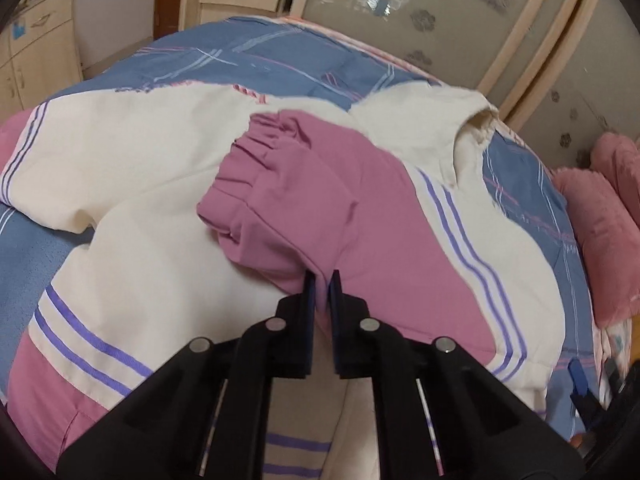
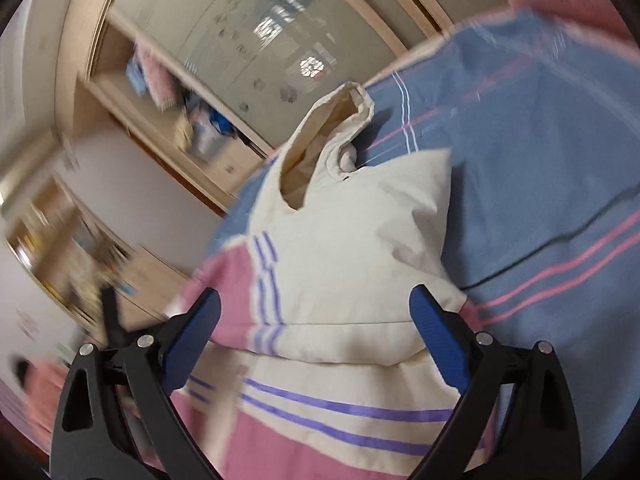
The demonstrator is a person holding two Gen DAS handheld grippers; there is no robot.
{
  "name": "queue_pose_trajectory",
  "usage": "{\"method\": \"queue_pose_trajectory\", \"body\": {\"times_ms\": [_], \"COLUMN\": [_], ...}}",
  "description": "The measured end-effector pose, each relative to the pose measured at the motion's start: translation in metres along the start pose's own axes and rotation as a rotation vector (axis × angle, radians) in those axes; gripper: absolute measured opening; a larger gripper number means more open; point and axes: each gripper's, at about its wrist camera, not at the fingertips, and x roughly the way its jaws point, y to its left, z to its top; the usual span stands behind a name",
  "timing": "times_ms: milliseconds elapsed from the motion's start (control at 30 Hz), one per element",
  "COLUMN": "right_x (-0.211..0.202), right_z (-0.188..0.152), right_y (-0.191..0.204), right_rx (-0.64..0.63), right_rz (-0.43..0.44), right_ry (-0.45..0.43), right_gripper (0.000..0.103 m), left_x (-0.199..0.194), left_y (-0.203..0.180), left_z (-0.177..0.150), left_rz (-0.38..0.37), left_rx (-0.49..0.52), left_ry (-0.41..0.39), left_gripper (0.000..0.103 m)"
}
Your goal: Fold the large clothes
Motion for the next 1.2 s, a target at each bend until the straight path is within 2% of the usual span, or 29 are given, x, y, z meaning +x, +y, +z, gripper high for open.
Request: {"method": "queue_pose_trajectory", "body": {"times_ms": [67,133,233,267,367,400,433,467,500,533,600,700,733,800,867,933,1000,1033,1100,1167,1200], "right_x": [0.000,0.003,0.010,0.013,0.036,0.049,0.055,0.052,0.044,0.036,0.028,0.027,0.023,0.013,0.000,-0.011,-0.015,-0.016,-0.007,0.023,0.037], "right_z": [0.002,0.002,-0.006,-0.009,-0.016,-0.018,-0.017,-0.013,-0.009,-0.005,-0.002,-0.004,-0.003,-0.003,-0.002,-0.010,-0.019,-0.023,-0.025,-0.022,-0.021], "right_y": [-0.007,-0.006,0.011,0.016,0.013,0.004,-0.008,-0.022,-0.031,-0.040,-0.050,-0.038,-0.030,-0.010,0.015,0.046,0.067,0.077,0.081,0.069,0.060], "right_rx": [0.044,0.048,-0.014,-0.038,0.009,0.066,0.121,0.183,0.227,0.273,0.331,0.248,0.205,0.076,-0.099,-0.270,-0.383,-0.429,-0.458,-0.416,-0.392], "right_rz": [0.032,0.103,0.258,0.265,0.234,0.183,0.095,0.008,-0.037,-0.037,-0.015,-0.067,-0.089,-0.131,-0.165,-0.100,-0.055,-0.086,-0.187,-0.316,-0.373], "right_ry": [0.026,0.106,0.252,0.284,0.332,0.357,0.339,0.267,0.202,0.152,0.137,0.191,0.203,0.215,0.195,0.174,0.133,0.076,-0.017,-0.006,0.025], "right_gripper": [0.095,0.095,0.095,0.095,0.095,0.095,0.094,0.087,0.077,0.077,0.077,0.077,0.078,0.080,0.083,0.083,0.084,0.084,0.084,0.083,0.076], "left_x": [0.001,0.003,0.007,0.008,0.012,0.014,0.016,0.018,0.019,0.021,0.026,0.021,0.016,-0.004,-0.024,-0.038,-0.048,-0.050,-0.040,-0.021,-0.014], "left_y": [0.001,0.001,-0.001,-0.002,-0.005,-0.006,-0.007,-0.008,-0.008,-0.010,-0.014,-0.019,-0.018,-0.012,-0.001,0.006,0.007,0.004,-0.008,-0.021,-0.025], "left_z": [-0.005,-0.007,-0.010,-0.010,-0.014,-0.015,-0.016,-0.017,-0.018,-0.018,-0.021,-0.024,-0.024,-0.023,-0.022,-0.022,-0.020,-0.019,-0.017,-0.017,-0.018], "left_rz": [-0.004,0.004,0.011,0.013,0.025,0.030,0.033,0.031,0.028,0.014,-0.010,0.020,0.024,0.074,0.114,0.148,0.176,0.180,0.184,0.151,0.152], "left_rx": [0.008,0.016,0.026,0.031,0.041,0.043,0.045,0.047,0.050,0.053,0.063,0.080,0.074,0.046,0.009,-0.019,-0.020,-0.009,0.052,0.092,0.109], "left_ry": [0.005,0.007,0.016,0.017,0.023,0.027,0.034,0.039,0.044,0.052,0.076,0.057,0.043,-0.035,-0.111,-0.176,-0.235,-0.254,-0.231,-0.173,-0.152], "left_gripper": [0.008,0.009,0.011,0.012,0.015,0.015,0.015,0.016,0.021,0.024,0.025,0.026,0.033,0.041,0.043,0.037,0.036,0.036,0.036,0.032,0.029]}}
